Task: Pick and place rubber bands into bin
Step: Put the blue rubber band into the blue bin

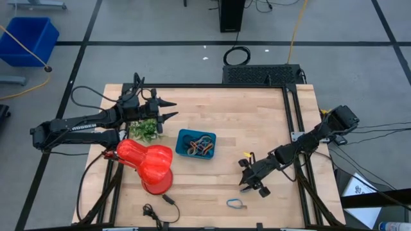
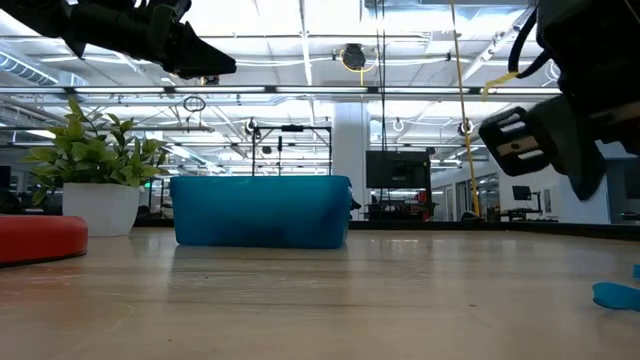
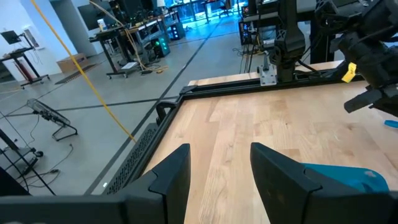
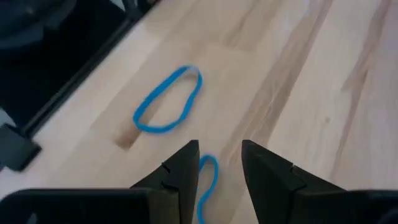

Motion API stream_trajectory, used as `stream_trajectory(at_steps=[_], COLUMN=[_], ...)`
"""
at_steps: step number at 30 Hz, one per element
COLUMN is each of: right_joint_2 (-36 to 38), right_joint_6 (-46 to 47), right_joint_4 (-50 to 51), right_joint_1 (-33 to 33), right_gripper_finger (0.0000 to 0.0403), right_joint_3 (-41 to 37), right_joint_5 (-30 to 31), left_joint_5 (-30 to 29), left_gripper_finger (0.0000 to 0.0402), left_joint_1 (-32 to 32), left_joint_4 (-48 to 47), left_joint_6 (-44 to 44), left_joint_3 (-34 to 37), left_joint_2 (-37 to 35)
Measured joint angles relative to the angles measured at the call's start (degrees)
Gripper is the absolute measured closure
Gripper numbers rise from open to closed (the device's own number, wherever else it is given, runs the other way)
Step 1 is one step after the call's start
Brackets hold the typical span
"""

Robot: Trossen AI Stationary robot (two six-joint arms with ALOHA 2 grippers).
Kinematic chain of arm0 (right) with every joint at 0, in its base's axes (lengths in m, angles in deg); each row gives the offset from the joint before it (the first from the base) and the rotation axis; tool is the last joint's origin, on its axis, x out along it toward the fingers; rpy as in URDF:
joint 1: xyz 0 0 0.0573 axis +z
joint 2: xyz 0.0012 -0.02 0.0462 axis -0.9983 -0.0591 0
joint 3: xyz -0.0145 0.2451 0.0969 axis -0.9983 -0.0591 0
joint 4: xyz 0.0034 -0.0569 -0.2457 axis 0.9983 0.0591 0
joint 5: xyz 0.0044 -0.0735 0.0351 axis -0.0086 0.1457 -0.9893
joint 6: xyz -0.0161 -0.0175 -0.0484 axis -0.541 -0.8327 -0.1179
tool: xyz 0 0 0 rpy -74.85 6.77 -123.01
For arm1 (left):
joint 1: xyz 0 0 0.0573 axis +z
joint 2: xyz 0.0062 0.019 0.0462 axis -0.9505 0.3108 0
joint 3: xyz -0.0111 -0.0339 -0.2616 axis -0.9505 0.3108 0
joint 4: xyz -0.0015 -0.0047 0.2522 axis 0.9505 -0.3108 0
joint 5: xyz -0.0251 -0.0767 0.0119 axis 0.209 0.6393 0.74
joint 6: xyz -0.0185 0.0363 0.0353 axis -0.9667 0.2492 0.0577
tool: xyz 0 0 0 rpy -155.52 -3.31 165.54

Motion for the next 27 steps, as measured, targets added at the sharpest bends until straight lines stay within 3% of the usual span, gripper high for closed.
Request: stream_trajectory(at_steps=[6,21,27], right_joint_2=[-0.55,-8.89,-10.1], right_joint_6=[0.0,4.63,10.52], right_joint_4=[9.98,10.88,12.4], right_joint_1=[1.52,3.11,3.05], right_gripper_finger=[0.0287,0.0287,0.0287], right_joint_3=[3.64,7.01,7.18], right_joint_5=[4.52,4.13,4.47], left_joint_5=[0.0,-0.01,0.0], left_gripper_finger=[0.0227,0.0227,0.0227], left_joint_1=[0.0,0.0,0.0], left_joint_4=[0.0,0.01,0.0], left_joint_6=[0.0,0.18,0.09], left_joint_3=[0.0,0.0,0.0], left_joint_2=[-0.02,-0.01,-0.02])
